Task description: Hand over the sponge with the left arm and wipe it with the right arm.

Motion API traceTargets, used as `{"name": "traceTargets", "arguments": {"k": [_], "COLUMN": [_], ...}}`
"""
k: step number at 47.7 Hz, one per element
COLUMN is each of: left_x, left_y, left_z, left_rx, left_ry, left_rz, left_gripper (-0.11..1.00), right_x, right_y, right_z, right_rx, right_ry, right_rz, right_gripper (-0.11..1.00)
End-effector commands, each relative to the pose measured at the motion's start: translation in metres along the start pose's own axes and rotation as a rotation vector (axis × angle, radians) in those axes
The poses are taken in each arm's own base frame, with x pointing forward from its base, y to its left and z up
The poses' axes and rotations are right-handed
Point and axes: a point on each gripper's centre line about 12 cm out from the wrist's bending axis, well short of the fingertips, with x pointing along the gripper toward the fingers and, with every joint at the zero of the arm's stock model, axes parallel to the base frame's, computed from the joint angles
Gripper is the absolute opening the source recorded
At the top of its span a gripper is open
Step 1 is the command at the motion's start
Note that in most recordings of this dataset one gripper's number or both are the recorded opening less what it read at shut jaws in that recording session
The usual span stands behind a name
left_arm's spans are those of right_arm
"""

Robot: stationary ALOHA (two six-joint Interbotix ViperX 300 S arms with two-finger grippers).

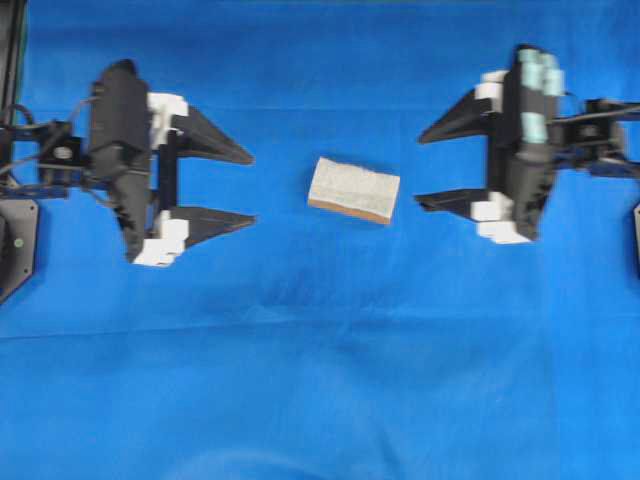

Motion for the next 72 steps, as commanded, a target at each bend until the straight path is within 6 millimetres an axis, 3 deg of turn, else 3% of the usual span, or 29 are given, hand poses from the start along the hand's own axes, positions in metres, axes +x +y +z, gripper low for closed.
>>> {"name": "traceTargets", "arguments": {"k": [1, 21, 32, 47, 56, 72], "left_x": [-0.014, -0.092, -0.127, -0.147, -0.146, -0.146], "left_y": [-0.001, -0.001, 0.001, 0.004, 0.005, 0.005], "left_z": [0.009, 0.005, -0.02, -0.055, -0.065, -0.066], "left_rx": [0.003, 0.063, 0.067, 0.066, 0.063, 0.062], "left_ry": [-0.05, -0.113, -0.171, -0.165, -0.154, -0.153], "left_rz": [-0.006, -0.013, -0.017, -0.019, -0.018, -0.018], "left_gripper": [0.85, 0.85, 0.85, 0.85, 0.85, 0.85], "right_x": [-0.021, -0.102, -0.128, -0.128, -0.126, -0.126], "right_y": [0.001, 0.003, 0.004, 0.004, 0.004, 0.004], "right_z": [0.006, -0.01, -0.039, -0.075, -0.078, -0.078], "right_rx": [0.002, 0.0, 0.02, 0.099, 0.114, 0.114], "right_ry": [-0.055, -0.156, -0.171, -0.201, -0.199, -0.199], "right_rz": [0.003, 0.014, 0.021, 0.025, 0.025, 0.025], "right_gripper": [0.74, 0.74, 0.74, 0.74, 0.74, 0.74]}}
